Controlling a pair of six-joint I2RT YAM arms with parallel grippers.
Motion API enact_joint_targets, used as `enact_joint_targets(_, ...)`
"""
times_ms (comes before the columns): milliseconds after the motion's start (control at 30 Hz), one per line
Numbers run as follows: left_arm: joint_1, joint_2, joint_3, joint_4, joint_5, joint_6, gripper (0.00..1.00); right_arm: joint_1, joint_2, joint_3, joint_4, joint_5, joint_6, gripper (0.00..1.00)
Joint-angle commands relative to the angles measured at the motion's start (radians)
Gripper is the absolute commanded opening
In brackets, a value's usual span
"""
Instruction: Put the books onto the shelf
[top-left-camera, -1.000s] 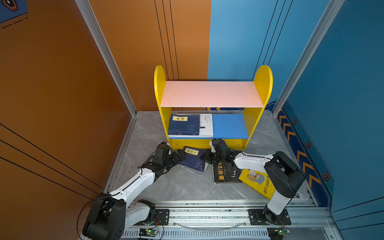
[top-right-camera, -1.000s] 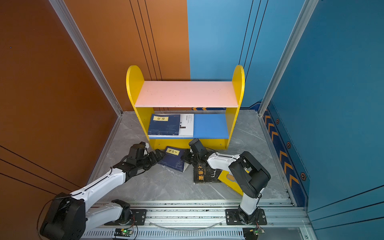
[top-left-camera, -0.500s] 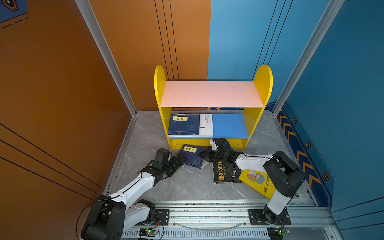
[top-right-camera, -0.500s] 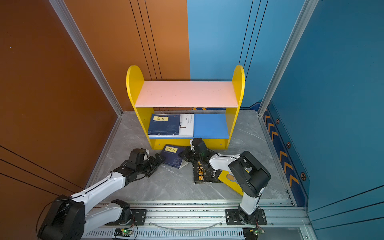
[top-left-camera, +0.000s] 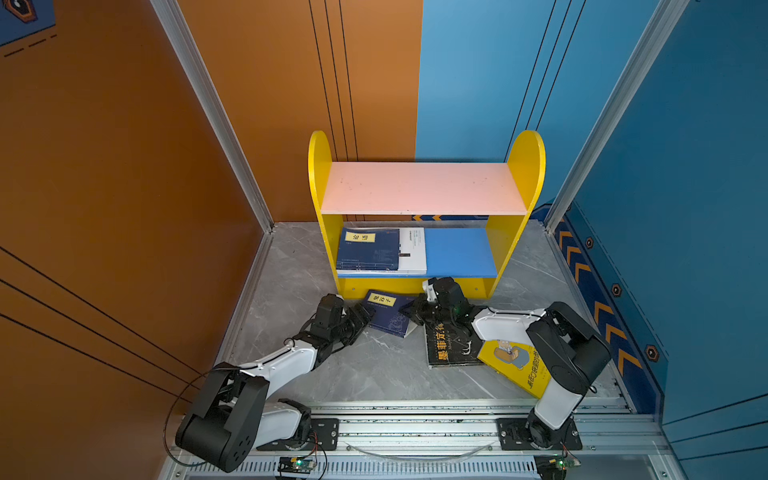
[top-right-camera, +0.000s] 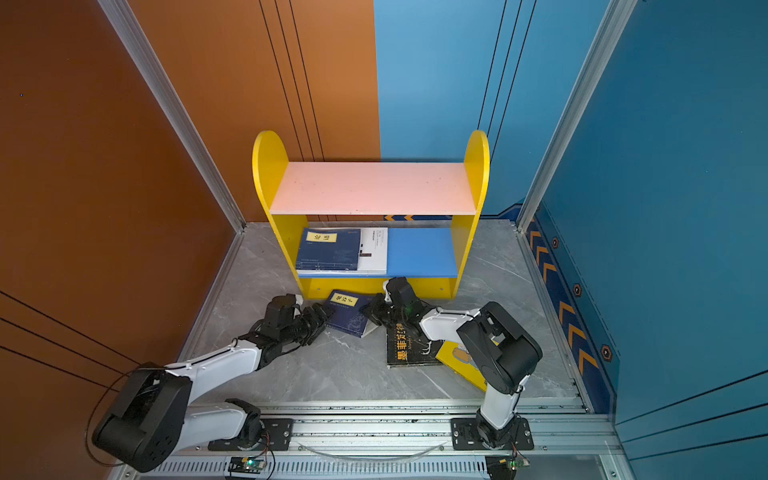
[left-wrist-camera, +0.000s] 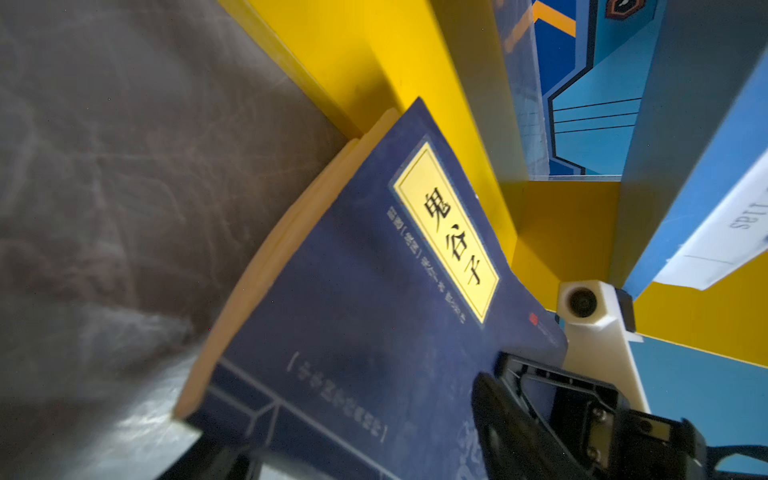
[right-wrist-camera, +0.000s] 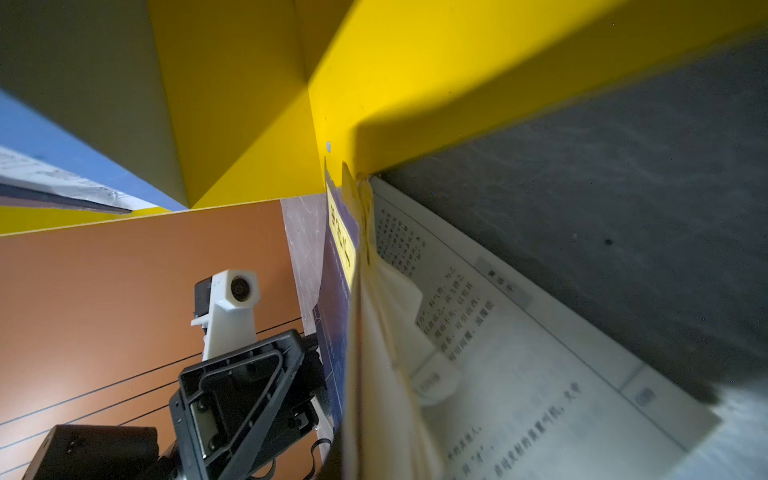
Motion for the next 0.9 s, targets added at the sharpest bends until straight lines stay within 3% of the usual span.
enact_joint_targets(0, -0.013, 0.01, -0.002, 0.066, -0.028, -0.017, 0.73, -0.004, 0.019, -0.01, 0.033, 0.051, 0.013, 0.12)
enact_joint_targets(267, -0.027, 0.015, -0.001, 0.075, -0.052, -0.017, 0.48, 0.006, 0.017, -0.008, 0.04, 0.048, 0.011, 0.16)
enact_joint_targets(533, -0.03, -0.008, -0.012, 0.076, -0.065, 0.0, 0.16, 0.004, 0.001, -0.004, 0.055, 0.028, -0.006, 0.31)
enact_joint_targets(733, -0.025, -0.088, -0.018, 0.031, -0.061, 0.023, 0.08, -0.015, -0.063, -0.01, -0.044, 0.057, -0.05, 0.52)
enact_joint_targets(867, -0.008, -0.231, 0.03, -0.166, -0.047, 0.102, 0.07, -0.039, -0.153, -0.012, -0.201, 0.109, -0.126, 0.6)
